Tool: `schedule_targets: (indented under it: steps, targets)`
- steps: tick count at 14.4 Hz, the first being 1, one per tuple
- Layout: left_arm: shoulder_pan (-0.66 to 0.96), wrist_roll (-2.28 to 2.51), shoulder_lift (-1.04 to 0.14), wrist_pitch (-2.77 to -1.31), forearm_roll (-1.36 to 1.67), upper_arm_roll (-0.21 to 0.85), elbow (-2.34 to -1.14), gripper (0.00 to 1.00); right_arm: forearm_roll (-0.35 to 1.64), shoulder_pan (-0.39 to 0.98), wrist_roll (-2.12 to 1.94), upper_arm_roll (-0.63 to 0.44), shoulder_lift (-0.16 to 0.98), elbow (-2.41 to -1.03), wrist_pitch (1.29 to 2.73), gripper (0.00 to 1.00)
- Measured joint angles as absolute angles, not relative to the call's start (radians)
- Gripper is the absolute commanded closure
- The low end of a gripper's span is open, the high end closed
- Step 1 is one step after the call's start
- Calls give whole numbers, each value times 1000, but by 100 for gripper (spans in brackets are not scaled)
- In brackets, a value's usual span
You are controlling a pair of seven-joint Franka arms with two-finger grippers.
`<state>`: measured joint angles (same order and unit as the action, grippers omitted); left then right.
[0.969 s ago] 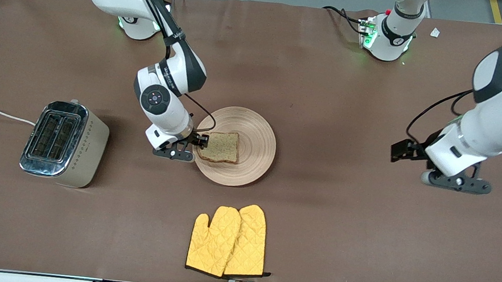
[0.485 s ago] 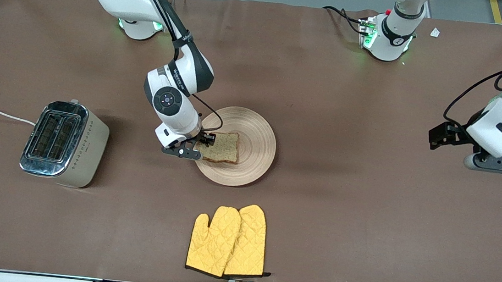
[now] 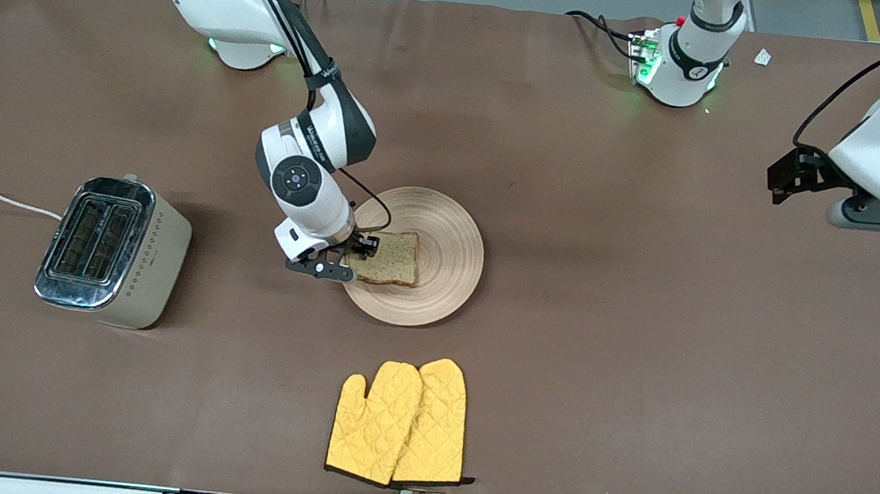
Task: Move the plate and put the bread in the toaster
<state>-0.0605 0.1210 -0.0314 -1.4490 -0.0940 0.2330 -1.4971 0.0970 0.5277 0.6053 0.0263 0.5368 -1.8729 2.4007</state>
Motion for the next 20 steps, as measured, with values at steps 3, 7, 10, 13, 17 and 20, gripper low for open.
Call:
schedule_targets:
  steps: [3, 7, 10, 13, 17, 20]
  targets:
    - [-31, 103, -18, -1450, -39, 122, -1525, 0, 97, 530, 606, 26, 538, -1871, 2402, 81]
    - [-25, 103, -6, -1451, -36, 111, -1527, 0, 97, 531, 606, 26, 538, -1870, 2402, 100]
    - [-25, 103, -4, -1458, -36, 111, -1527, 0, 97, 531, 606, 26, 538, -1870, 2402, 100]
    - [-25, 103, -12, -1470, -36, 108, -1522, 0, 97, 531, 606, 26, 538, -1867, 2402, 100]
    - [-25, 103, -23, -1492, -36, 108, -1520, 0, 42, 531, 616, 26, 529, -1765, 2194, 100]
    - [-23, 103, -24, -1496, -36, 108, -1520, 0, -46, 532, 679, 26, 478, -1641, 1957, 100]
